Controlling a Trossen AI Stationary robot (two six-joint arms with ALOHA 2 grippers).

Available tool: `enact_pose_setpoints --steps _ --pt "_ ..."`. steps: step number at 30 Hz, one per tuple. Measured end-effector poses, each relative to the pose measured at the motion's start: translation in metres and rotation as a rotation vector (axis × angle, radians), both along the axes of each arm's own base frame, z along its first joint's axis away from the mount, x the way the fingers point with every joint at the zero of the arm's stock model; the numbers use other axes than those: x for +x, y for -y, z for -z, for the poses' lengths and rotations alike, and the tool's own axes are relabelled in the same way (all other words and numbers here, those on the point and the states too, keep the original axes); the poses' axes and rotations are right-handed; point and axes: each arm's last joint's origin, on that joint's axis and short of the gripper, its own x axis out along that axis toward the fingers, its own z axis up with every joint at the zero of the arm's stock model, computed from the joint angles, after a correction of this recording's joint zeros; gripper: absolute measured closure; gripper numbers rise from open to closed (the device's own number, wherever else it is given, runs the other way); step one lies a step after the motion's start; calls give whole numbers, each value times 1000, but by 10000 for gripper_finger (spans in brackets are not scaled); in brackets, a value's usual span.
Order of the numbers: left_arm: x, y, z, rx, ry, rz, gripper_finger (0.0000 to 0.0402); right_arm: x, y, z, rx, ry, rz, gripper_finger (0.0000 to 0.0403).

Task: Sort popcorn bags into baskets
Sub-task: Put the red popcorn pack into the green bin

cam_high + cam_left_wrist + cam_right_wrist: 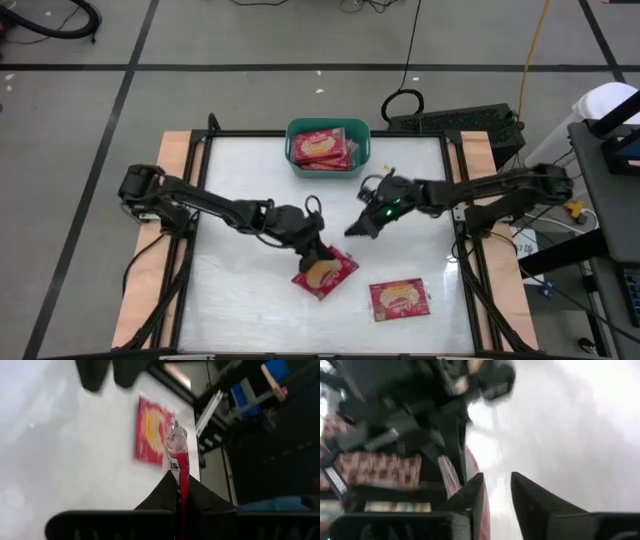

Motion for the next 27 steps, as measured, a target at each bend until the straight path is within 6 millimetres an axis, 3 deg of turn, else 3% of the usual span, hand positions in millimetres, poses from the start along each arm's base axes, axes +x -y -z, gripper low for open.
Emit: enact_pose_setpoints --steps 6,9,16,21,27 --pt "-20 -16 -41 51 101 -110 396 -24 11 -42 -143 200 166 281" --pt "-32 -26 -67 82 202 -179 398 -36 13 -58 -131 257 285 270" --pt "-76 -54 -128 174 447 -417 399 -56 17 -87 -215 439 440 213" --pt "-106 -72 -161 245 615 -588 398 -53 21 -96 -258 540 555 161" --pt "-120 -89 -181 248 770 -679 397 -32 22 -94 -245 646 603 130"
